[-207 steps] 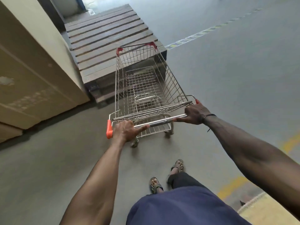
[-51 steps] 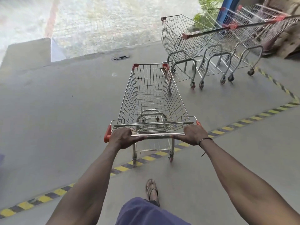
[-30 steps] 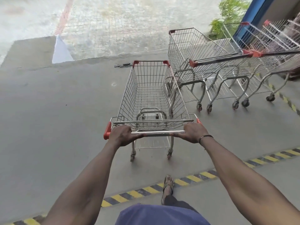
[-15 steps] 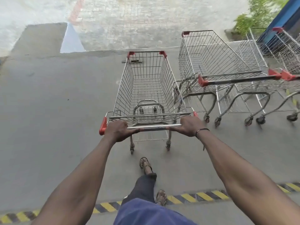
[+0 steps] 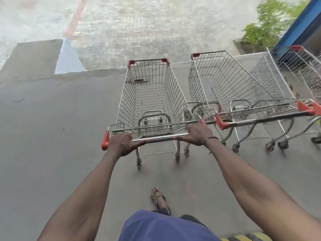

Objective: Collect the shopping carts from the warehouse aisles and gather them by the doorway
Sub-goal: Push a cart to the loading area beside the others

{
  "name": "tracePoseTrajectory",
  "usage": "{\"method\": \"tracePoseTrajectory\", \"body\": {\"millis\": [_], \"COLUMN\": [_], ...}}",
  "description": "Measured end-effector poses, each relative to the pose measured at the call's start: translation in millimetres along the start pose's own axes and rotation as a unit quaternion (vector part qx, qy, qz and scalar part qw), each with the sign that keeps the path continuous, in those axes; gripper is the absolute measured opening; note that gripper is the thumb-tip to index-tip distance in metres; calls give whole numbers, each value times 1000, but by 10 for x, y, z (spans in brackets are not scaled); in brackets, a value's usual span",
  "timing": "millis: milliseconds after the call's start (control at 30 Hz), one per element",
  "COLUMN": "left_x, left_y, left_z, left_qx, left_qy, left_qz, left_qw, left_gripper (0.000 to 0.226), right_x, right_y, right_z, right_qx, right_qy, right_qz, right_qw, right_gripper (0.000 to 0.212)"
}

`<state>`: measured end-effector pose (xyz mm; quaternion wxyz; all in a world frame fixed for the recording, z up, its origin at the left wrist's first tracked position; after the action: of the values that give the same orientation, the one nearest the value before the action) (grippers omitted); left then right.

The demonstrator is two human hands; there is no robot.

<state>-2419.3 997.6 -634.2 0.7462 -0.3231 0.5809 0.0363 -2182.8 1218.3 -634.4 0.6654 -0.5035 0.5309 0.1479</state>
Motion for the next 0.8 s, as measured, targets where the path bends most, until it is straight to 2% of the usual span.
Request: {"method": "tracePoseTrajectory", "body": {"millis": [200,267,433,533,667,733,800], "left_x": [-221,-261,-312,-278,-272,-306,-363], "left_y": [439,509,587,587,532,458,331], "left_z": [-37,-23,24,25,37,69,104], "left_qx": [0,-1,-5,-16,-28,-20,-11], "left_qy": [8,15,11,17,-24,-66,-93], "left_qz": [-4,0,8,2,2,40,106], "left_qw": [1000,1000,1000,1000,999,997,990], "left_gripper": [97,95,94,98,98,89,76], "right_x": [-193,-222,-291,-327,-362,-443,-582], "right_y": [405,486,560,552,578,601,621], "right_z": [181,227,297,275,262,178,36], "right_qx": [15,18,9,-11,-43,-73,-106], "right_qy": [6,-4,-9,-5,15,43,72], "right_qz": [-12,-12,-2,-9,-44,-38,0], "right_qw": [1000,1000,1000,1000,998,996,992], "right_gripper": [121,126,114,115,94,96,99]}}
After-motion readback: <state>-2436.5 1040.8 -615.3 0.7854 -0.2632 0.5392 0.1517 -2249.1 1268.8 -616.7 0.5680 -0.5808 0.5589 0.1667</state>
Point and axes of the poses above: each hand's wrist, its own y-axis towards the middle knuckle, its own x-axis out of the palm, z = x × y, the point moved 8 cm from there along y, towards the middle knuckle, and after that the axes turned 13 degrees about -z, right-handed, at the moved point
